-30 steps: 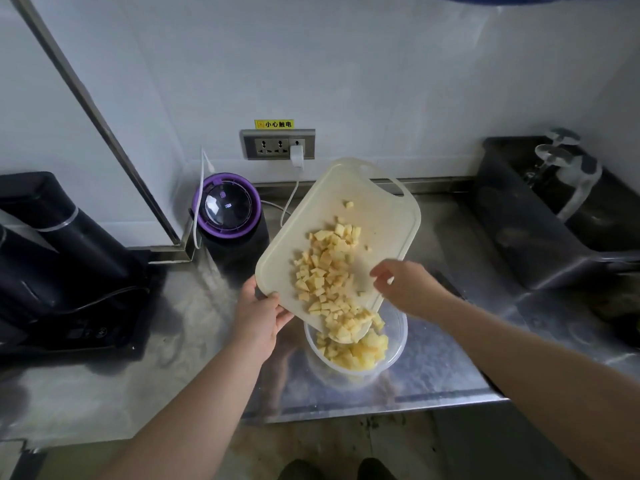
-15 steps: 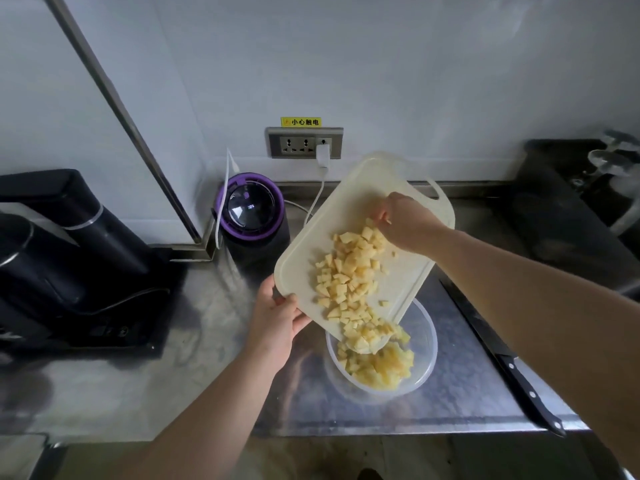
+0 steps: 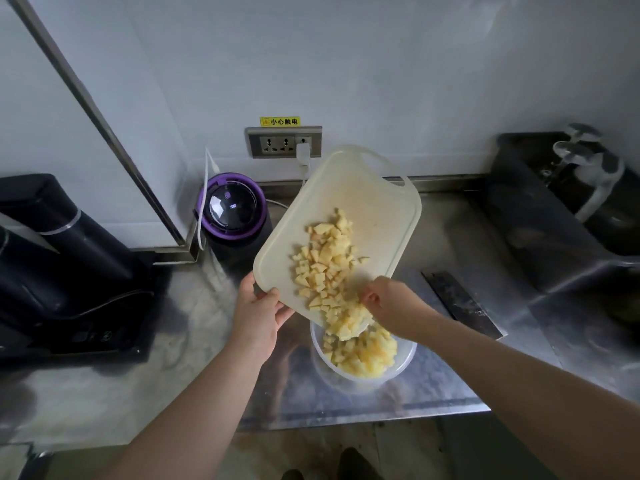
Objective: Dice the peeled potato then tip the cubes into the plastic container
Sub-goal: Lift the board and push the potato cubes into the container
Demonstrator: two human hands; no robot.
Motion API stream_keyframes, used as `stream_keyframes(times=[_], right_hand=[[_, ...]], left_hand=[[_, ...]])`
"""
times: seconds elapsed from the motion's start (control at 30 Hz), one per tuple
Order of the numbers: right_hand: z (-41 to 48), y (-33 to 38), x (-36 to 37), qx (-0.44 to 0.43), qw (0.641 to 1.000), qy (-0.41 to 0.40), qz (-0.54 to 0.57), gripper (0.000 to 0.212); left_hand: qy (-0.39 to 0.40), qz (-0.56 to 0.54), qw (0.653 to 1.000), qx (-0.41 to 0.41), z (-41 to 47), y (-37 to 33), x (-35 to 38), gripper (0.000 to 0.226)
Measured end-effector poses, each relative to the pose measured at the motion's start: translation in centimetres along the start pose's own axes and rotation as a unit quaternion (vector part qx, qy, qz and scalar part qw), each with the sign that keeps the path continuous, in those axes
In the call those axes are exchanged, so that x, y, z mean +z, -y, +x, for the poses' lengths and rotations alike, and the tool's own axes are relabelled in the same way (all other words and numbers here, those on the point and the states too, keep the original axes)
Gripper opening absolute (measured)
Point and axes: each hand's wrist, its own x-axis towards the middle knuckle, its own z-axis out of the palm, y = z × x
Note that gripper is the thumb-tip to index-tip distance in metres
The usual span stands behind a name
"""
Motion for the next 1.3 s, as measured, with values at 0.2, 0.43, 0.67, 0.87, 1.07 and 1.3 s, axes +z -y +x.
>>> stream_keyframes(times=[0.2, 0.43, 0.67, 0.87, 1.07, 1.3], right_hand=[[-2.4, 0.1, -1.5, -0.011, 0.999, 0.038, -0.007, 0.027], [3.0, 4.1, -8.1, -0.125, 0.976, -0.175, -0.044, 0.033], [4.6, 5.1, -6.5, -0.105, 0.979, -0.108, -0.139, 0.030], [3.1, 3.0, -2.9, -0.057, 0.993, -0.093, -0.049, 0.027], [1.1, 1.1, -0.2, -0.003, 0.996, -0.086, 0.023, 0.030], [-2.2, -0.1, 2.6, 0.017, 0.997, -0.047, 0.065, 0.031]], left_hand=[[0.001, 0.000, 1.000, 0.002, -0.4, 0.0, 0.1, 0.043], [0.048, 0.009, 0.999, 0.020, -1.1, 0.2, -0.3, 0.041], [0.047, 0.012, 0.999, 0.019, -1.0, 0.2, -0.2, 0.040], [0.036, 0.001, 0.999, 0.011, -0.7, 0.3, 0.0, 0.042], [0.021, 0.008, 1.000, 0.007, -0.7, 0.4, 0.4, 0.044], [0.021, 0.018, 1.000, 0.015, -0.6, 0.4, 0.6, 0.043]])
